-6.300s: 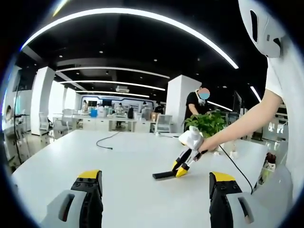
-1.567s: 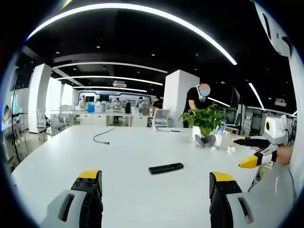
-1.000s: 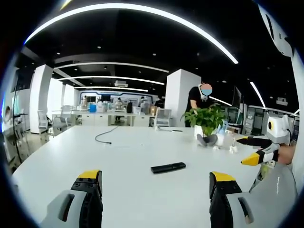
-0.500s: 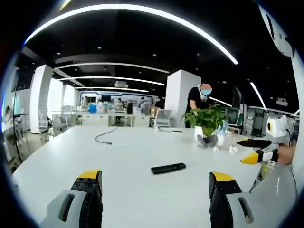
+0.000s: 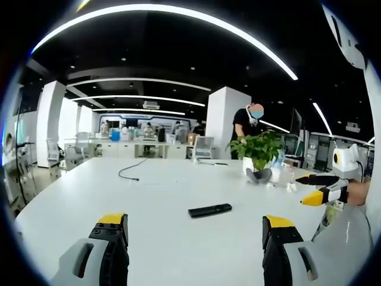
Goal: Press the specified remote control buttons in sequence, fully releasing each button before pressing the next.
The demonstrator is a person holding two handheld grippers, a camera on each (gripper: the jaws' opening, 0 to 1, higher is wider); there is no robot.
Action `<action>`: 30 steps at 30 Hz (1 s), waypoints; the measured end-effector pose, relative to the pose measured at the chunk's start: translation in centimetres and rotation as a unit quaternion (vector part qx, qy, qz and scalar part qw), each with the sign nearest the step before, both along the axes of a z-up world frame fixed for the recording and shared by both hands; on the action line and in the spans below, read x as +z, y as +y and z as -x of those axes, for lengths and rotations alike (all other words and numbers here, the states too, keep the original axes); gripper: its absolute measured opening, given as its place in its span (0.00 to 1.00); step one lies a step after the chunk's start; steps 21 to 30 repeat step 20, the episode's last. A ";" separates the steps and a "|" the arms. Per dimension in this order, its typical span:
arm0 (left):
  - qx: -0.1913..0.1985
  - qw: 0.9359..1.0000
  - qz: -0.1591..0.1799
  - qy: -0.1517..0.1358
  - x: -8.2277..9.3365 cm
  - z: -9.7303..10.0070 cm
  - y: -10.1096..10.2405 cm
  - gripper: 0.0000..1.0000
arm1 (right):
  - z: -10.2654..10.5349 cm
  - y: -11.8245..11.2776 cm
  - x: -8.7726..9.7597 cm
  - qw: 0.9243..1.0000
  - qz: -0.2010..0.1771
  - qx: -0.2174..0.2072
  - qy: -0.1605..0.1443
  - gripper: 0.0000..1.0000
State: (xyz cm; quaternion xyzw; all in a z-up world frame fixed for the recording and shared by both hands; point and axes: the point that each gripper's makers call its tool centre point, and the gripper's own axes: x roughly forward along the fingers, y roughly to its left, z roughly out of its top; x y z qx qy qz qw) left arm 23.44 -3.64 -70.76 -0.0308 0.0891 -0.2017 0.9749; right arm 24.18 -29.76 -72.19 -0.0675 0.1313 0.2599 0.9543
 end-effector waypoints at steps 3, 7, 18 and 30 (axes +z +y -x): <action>-0.002 1.000 0.000 0.001 0.0 0.1 -0.1 0.97 | 0.1 0.1 0.0 1.000 0.002 0.002 0.000 0.93; -0.003 1.000 -0.002 0.001 0.0 0.1 -0.2 0.97 | 0.1 0.0 0.0 1.000 0.001 0.001 0.000 0.93; 0.001 1.000 0.000 0.000 0.1 0.2 -0.1 0.97 | 0.2 0.0 0.1 1.000 0.000 0.001 0.000 0.93; 0.001 1.000 -0.001 0.000 0.1 0.2 0.0 0.97 | 0.2 0.0 0.1 1.000 0.000 0.000 0.001 0.93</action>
